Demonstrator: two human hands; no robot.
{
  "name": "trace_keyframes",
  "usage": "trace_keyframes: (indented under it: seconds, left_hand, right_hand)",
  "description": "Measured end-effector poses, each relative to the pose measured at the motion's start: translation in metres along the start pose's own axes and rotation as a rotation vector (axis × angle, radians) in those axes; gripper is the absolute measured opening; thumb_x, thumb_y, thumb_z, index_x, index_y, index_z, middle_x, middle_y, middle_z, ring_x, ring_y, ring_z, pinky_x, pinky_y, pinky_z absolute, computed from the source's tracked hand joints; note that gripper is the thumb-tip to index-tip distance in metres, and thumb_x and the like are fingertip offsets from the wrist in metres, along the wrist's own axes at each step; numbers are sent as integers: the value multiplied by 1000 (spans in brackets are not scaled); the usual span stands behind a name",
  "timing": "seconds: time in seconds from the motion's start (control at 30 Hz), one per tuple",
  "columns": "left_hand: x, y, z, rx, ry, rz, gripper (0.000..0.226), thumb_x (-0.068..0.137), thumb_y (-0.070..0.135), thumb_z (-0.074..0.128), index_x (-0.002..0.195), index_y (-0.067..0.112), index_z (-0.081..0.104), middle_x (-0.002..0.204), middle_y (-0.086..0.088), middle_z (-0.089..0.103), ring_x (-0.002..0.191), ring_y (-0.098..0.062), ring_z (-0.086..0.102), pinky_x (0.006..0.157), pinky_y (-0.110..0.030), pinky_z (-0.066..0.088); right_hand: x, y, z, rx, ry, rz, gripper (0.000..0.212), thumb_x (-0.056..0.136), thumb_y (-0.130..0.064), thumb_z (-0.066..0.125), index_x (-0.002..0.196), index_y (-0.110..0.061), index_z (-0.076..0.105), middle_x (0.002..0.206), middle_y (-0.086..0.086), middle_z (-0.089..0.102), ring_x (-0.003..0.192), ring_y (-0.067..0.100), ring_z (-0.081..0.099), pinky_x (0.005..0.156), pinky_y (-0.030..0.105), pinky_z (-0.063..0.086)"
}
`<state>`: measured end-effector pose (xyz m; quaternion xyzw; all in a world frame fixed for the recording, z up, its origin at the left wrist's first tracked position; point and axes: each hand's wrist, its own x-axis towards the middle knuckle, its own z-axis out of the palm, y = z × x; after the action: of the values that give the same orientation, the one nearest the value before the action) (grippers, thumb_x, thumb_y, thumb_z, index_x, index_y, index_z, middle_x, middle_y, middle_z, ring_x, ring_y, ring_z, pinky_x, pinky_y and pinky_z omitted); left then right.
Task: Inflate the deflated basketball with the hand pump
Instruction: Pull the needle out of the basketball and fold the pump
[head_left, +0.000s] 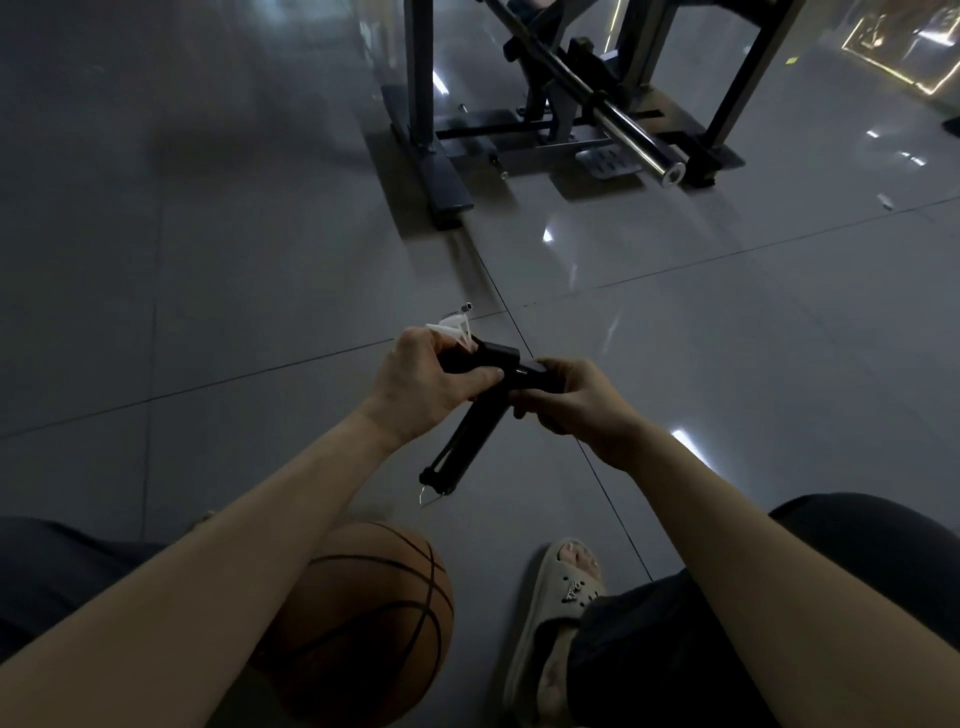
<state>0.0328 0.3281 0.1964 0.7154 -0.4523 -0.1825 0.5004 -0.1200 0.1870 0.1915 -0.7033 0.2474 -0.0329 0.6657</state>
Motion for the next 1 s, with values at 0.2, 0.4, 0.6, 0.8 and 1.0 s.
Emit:
trace_keyframes:
  seconds: [0.2, 0.4, 0.6, 0.8, 1.0]
  left_hand:
    - [-3, 7, 8, -123, -8, -17, 10, 83, 11, 80, 75, 9, 75, 74, 13, 69, 67, -10, 71, 62, -19, 54]
    - [-1, 9, 11, -228, -30, -57, 10, 87, 9, 75, 91, 0, 74, 73, -1, 74, 63, -14, 71, 57, -15, 51]
    - [5, 4, 9, -389, 8, -149, 15, 90, 14, 72, 91, -1, 73, 77, -11, 73, 69, -25, 70, 66, -27, 53]
    - [14, 8, 10, -669, 55, -245, 23, 90, 18, 70, 93, -4, 66, 79, -14, 68, 74, -25, 66, 78, -37, 55]
    - [22, 16, 6, -696, 101, -249, 18, 93, 18, 68, 84, 3, 68, 77, -12, 67, 72, -20, 64, 66, -26, 52]
  right_hand:
    - [4, 5, 5, -20, 170, -56, 13, 92, -12, 66, 96, 0, 69, 66, 10, 57, 51, 12, 41, 46, 21, 32]
    - [3, 15, 6, 211, 95, 19, 20, 86, -13, 71, 101, -1, 68, 83, 10, 62, 72, 19, 53, 67, 34, 45]
    - [7, 16, 7, 414, 55, 48, 42, 84, -8, 69, 125, -7, 61, 124, 11, 66, 120, 25, 59, 108, 52, 40]
    - [8, 3, 16, 455, 66, -91, 39, 84, -9, 69, 122, -7, 61, 126, 17, 63, 121, 28, 59, 109, 55, 38]
    - [14, -9, 28, 414, 129, -205, 37, 89, -8, 67, 124, -4, 58, 122, 15, 65, 115, 26, 63, 99, 44, 49]
